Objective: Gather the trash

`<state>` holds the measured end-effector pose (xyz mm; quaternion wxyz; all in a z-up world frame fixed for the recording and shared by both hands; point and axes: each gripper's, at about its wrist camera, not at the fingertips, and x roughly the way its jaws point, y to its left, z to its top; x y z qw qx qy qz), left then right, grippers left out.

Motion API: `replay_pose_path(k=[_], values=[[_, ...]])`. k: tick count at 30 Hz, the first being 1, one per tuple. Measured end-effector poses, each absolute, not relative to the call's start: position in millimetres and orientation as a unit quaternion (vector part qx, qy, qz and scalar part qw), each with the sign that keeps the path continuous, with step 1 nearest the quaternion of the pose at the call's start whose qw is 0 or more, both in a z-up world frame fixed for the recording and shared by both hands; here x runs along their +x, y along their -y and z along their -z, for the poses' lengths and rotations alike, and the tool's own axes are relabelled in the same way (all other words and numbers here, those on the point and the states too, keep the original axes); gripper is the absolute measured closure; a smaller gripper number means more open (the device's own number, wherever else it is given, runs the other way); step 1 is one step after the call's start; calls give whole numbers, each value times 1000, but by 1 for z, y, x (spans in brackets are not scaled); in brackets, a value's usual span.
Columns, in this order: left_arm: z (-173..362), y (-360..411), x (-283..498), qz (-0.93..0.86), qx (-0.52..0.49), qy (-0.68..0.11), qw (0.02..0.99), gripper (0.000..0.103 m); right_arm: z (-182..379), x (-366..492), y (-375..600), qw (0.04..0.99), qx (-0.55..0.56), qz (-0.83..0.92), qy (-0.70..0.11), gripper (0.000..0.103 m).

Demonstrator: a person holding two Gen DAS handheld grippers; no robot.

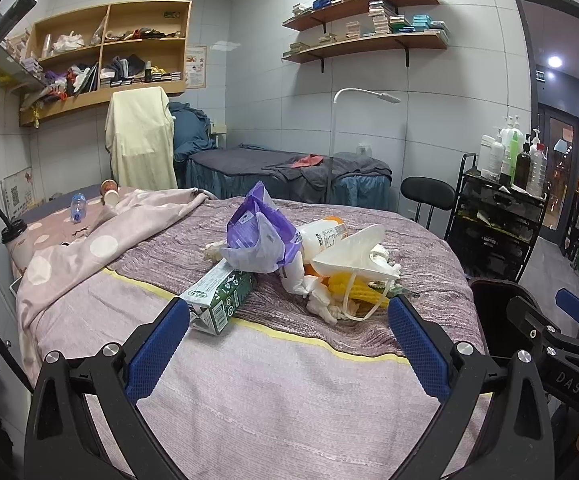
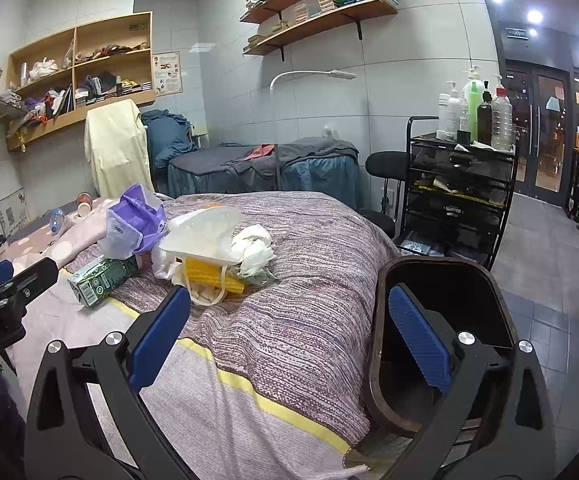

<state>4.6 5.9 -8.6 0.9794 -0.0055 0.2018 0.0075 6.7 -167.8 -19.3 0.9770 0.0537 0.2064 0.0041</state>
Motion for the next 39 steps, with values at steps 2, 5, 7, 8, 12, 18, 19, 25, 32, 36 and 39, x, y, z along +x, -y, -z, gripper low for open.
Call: replay_pose_path(k=[2,5,7,8,12,18,19,25,32,36,39], values=[[9,-6,5,-7,-6,-202,979,6,19,7,167,977,52,-4,-207,5],[9,-6,4,-8,-6,-202,979,6,19,7,167,977,52,-5,-207,5],[9,-6,5,-7,-6,-202,979,6,19,7,167,977,52,-5,-208,5],[9,-6,4,-7,-6,-203,979,6,19,7,167,977,52,-5,-208,5],[10,-6,4,-7,-6,-203,979,6,19,8,166,976,51,-6,-210,5],[13,-7,4,-7,-5,-206,978,6,20,9,164,976,48,-9,-213,5],[13,-7,4,-7,-5,-207,978,6,20,10,164,976,48,-10,-214,5],[14,-9,6,-8,-5,-212,977,6,23,11,163,975,46,-11,-218,5],[16,-10,10,-6,-6,-221,975,6,25,15,160,973,41,-18,-224,5],[20,-12,13,-2,-7,-230,973,6,28,20,157,972,32,-23,-231,5],[24,-16,20,4,-11,-243,970,6,30,27,153,971,19,-34,-237,5]])
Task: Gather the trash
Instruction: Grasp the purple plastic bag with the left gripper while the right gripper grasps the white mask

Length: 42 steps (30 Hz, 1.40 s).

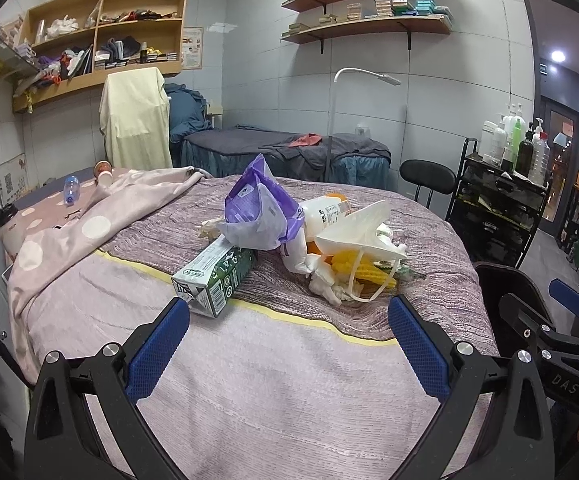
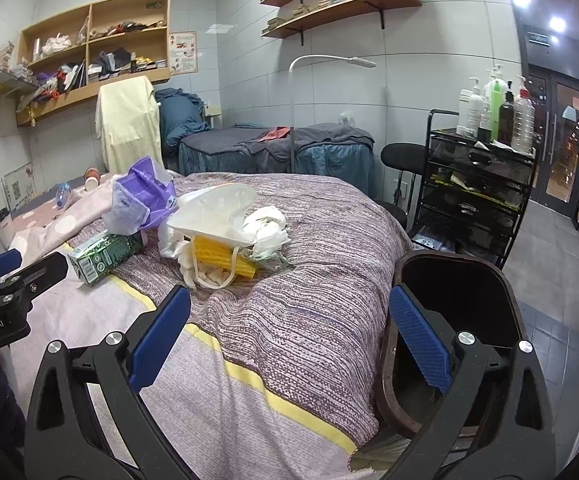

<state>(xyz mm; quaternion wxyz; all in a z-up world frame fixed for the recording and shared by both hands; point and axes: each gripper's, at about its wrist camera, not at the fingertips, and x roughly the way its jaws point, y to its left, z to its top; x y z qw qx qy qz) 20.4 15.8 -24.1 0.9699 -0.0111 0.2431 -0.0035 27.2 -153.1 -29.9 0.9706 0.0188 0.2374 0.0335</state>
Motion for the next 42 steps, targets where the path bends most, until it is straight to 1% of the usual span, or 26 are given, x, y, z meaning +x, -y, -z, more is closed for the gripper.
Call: replay_pose_path(k=[10,13,17,20,25,26,28,29,30,31,32,33,34,35,36,37,39,42], values=[[20,-53,79,44,-41,-296,953,6,34,87,130,952,-37,-131,-273,5],[15,-57,100,51,-39,-307,950,9,35,109,122,946,-45,-154,-281,7],[14,-59,130,59,-39,-330,941,13,36,135,110,938,-64,-182,-288,15],[16,-55,151,56,-30,-346,936,16,40,153,97,932,-99,-190,-291,21],[24,-53,178,49,-22,-374,926,26,45,176,83,920,-140,-206,-302,29],[25,-53,183,46,-23,-379,924,28,46,180,79,918,-149,-208,-302,31],[28,-54,187,46,-27,-384,922,34,51,186,74,913,-167,-211,-305,40],[29,-55,189,46,-31,-386,921,40,54,190,71,910,-175,-211,-311,50],[30,-55,191,46,-34,-388,920,43,57,194,70,908,-181,-211,-315,65],[30,-56,192,48,-38,-387,920,43,59,197,69,905,-185,-212,-318,73],[29,-57,191,51,-43,-385,921,47,61,200,69,905,-185,-213,-319,83],[29,-57,193,52,-44,-383,921,52,61,200,69,905,-184,-214,-318,91],[28,-57,193,51,-44,-381,922,54,59,199,70,907,-182,-215,-313,93],[27,-57,193,50,-43,-377,924,61,57,198,71,909,-181,-216,-307,98],[25,-57,192,49,-43,-373,926,73,55,197,72,911,-178,-217,-302,100],[24,-58,192,52,-46,-368,927,78,51,195,73,914,-174,-217,-296,100],[19,-60,191,50,-54,-361,930,83,46,191,74,917,-170,-218,-287,101],[11,-64,187,48,-59,-347,935,85,35,185,78,922,-160,-219,-275,101]])
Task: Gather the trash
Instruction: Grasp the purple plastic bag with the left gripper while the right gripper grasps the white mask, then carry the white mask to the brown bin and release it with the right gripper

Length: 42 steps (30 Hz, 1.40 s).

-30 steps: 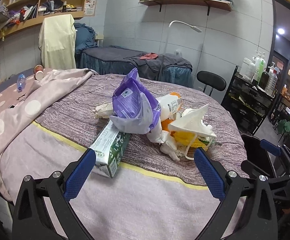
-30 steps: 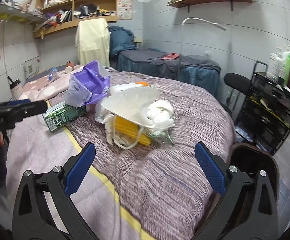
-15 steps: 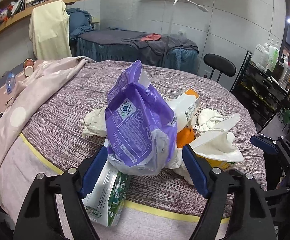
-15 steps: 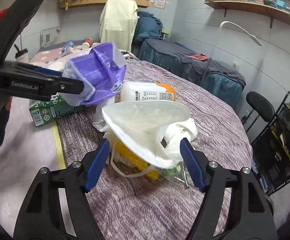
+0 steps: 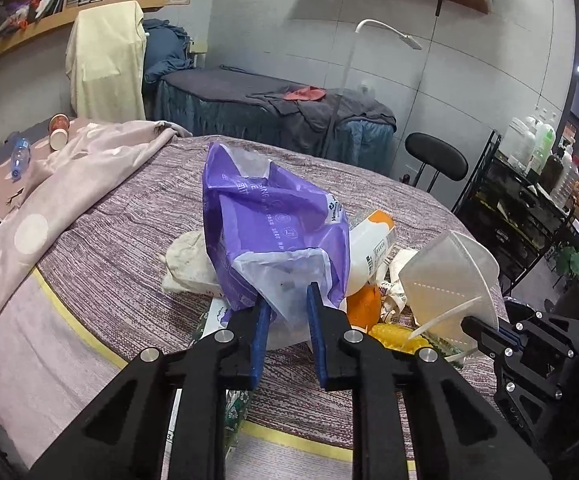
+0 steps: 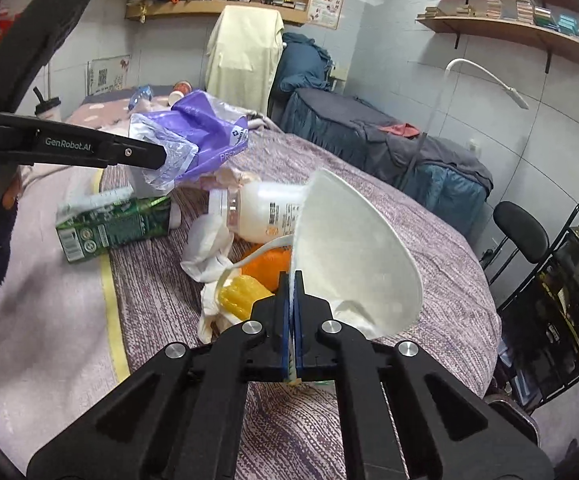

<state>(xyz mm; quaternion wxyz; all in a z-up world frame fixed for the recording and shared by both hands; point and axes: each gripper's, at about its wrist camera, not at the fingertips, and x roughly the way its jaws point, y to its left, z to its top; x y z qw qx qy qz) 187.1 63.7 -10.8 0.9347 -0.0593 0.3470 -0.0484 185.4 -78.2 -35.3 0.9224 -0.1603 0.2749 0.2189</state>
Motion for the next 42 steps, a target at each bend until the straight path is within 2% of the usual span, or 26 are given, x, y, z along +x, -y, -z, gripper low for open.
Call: replay_pose_path(k=[14,23,33,42], values=[[-39,-56,132,68,-67,-259,961,85,-6,146,115,945,-76,-216,-232,101],[-43,-12,108,132,-60,-247,958,85,-16,114,164,962,-41,-162,-216,101],[-29,58,105,211,-38,-265,940,85,13,97,259,964,23,-41,-260,101],[-15,121,106,273,-13,-283,919,85,68,89,314,943,41,42,-327,101]])
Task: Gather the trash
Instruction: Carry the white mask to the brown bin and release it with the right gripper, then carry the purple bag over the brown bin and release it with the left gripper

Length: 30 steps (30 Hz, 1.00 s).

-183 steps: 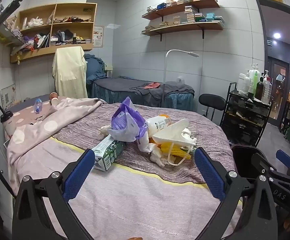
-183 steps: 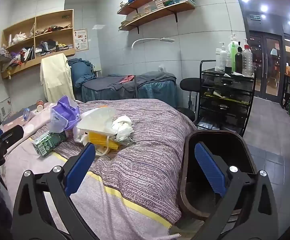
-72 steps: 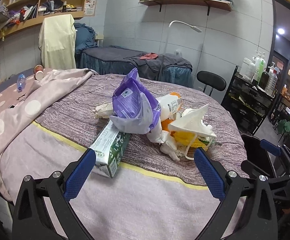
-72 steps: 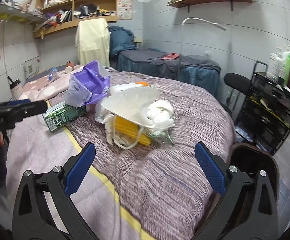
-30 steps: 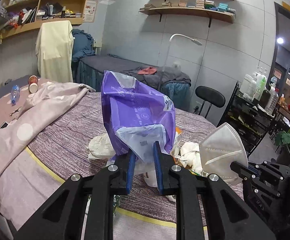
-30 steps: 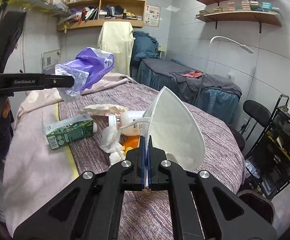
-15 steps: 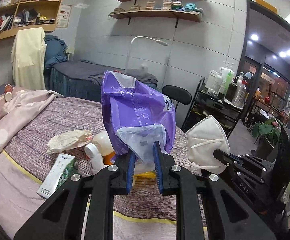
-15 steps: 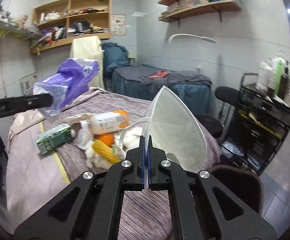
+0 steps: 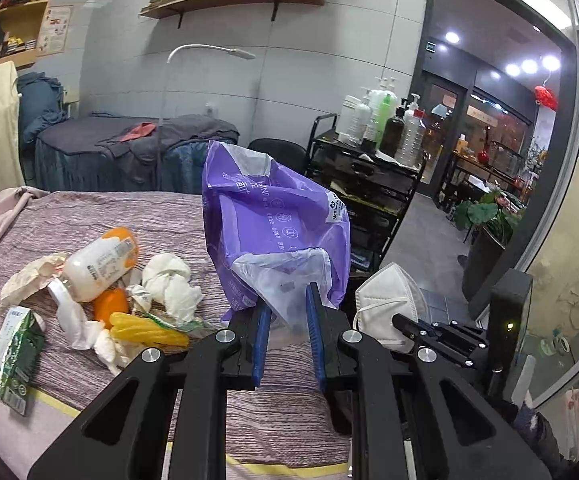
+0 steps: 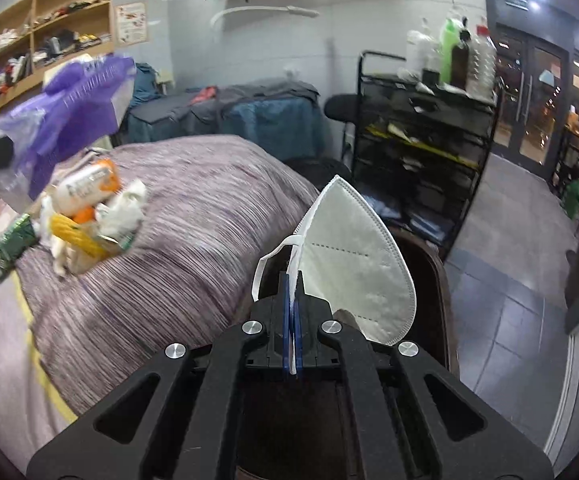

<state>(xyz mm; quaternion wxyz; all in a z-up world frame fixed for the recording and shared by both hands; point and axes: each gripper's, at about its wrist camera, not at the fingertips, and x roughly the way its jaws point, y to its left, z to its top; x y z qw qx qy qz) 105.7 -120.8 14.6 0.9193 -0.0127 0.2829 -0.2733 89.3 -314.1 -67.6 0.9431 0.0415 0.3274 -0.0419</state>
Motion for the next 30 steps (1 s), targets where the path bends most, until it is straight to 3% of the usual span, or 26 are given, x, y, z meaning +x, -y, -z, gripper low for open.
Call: replay_pose_path(k=[10,11,12,14,30], values=[[7,170,110,311,2,-317,896,85,123,98,333,917,70,71,-387,97],[9,174,111,312,4,-320,894,85,125,98,333,916,72,74,-388,85],[11,178,112,313,5,-323,893,85,127,96,334,915,77,76,-388,64],[16,181,113,315,6,-329,890,85,127,89,338,917,93,88,-377,37],[45,224,124,346,29,-382,856,85,85,34,375,925,143,188,-297,34]])
